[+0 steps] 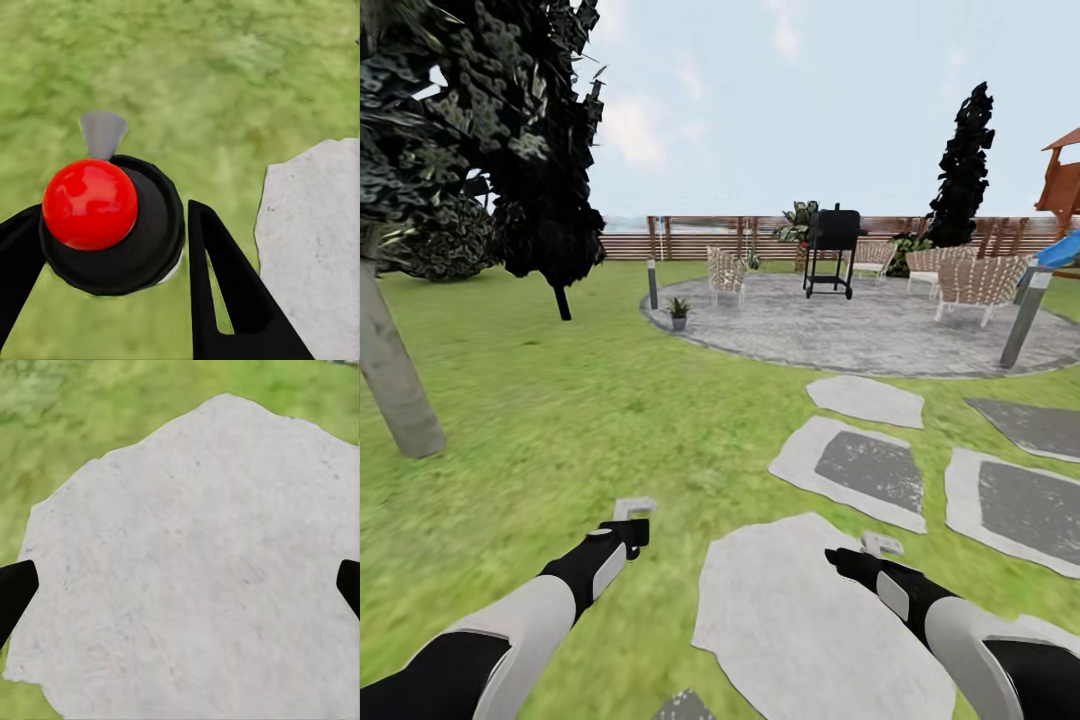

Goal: Pick up the pesticide atomizer in the garden and spray insectifuge to fully cover both potted plants in the garden.

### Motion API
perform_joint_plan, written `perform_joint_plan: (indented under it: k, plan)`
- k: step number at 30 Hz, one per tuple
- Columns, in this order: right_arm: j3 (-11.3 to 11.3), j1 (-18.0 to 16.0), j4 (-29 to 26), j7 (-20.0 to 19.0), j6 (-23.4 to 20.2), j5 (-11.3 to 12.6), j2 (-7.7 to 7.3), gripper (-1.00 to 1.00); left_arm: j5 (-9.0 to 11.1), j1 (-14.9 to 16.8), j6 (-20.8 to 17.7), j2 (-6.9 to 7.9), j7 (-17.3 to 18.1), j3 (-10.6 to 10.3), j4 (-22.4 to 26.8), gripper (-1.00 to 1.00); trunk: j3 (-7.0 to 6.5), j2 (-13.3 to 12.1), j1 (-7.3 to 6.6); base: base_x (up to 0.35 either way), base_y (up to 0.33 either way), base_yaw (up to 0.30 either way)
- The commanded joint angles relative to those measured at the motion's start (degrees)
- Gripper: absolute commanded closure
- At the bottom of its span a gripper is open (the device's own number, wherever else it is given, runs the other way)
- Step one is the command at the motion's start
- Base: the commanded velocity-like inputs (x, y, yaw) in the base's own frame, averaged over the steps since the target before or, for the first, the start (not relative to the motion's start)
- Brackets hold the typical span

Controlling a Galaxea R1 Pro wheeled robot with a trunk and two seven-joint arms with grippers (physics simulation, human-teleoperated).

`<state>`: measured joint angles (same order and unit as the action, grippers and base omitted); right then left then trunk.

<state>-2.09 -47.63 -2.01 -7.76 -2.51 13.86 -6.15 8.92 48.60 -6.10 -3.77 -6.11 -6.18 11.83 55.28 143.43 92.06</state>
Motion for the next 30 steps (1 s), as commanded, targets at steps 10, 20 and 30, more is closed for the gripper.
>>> perform_joint_plan:
  k: [10,20,30]
  plan:
    - [-0.12,-0.01,0.01,-0.15,-0.63,0.11,0.14,-1.00,0.50,0.01,-0.31,-0.09,-0.33,-0.50,0.13,1.00,0.04,0.02,0.02,0.337,0.000,0.000]
    - [-0.19,-0.01,0.05,-0.15,-0.45,0.13,0.69,-1.00,0.57,0.01,-0.31,-0.19,-0.32,-0.50,0.13,1.00,0.04,0.02,0.02,0.337,0.000,0.000]
    - [-0.19,-0.01,0.02,-0.15,-0.39,0.12,0.72,-1.00,0.56,0.01,-0.31,-0.19,-0.34,-0.50,0.13,1.00,0.04,0.02,0.02,0.337,0.000,0.000]
